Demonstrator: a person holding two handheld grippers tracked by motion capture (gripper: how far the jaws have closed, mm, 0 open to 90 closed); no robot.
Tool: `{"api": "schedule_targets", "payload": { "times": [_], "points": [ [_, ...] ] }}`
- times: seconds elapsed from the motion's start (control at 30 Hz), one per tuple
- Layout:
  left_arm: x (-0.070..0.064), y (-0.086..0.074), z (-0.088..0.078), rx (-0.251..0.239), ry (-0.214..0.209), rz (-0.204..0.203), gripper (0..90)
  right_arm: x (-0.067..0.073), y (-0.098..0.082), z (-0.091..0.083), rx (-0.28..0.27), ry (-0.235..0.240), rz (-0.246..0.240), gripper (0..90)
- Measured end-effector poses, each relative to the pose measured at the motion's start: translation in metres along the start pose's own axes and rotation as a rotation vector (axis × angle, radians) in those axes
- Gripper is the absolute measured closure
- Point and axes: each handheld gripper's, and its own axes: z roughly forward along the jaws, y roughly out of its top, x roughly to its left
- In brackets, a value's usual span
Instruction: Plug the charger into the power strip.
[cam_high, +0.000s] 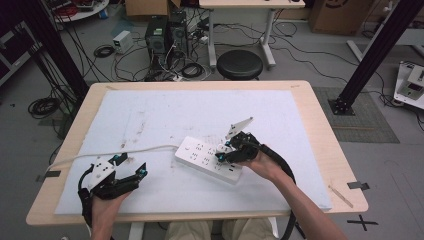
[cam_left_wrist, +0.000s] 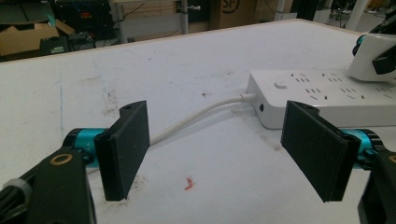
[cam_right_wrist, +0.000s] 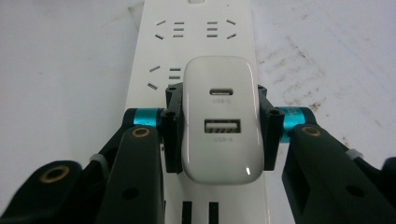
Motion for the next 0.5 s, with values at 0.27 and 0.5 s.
{"api": "schedule_targets", "payload": {
  "times": [0.27,0.5],
  "points": [
    [-0.002,-0.001,0.000,0.007,0.000,-0.003,23.8,0.004,-0.002,0.001,-0.016,-0.027,-0.019,64.0],
    [-0.003,-0.001,0.001,-0.001,-0.002,-0.001,23.8,0.012,-0.003,0.002,-0.019,-0.069,-0.043,64.0]
  ]
}}
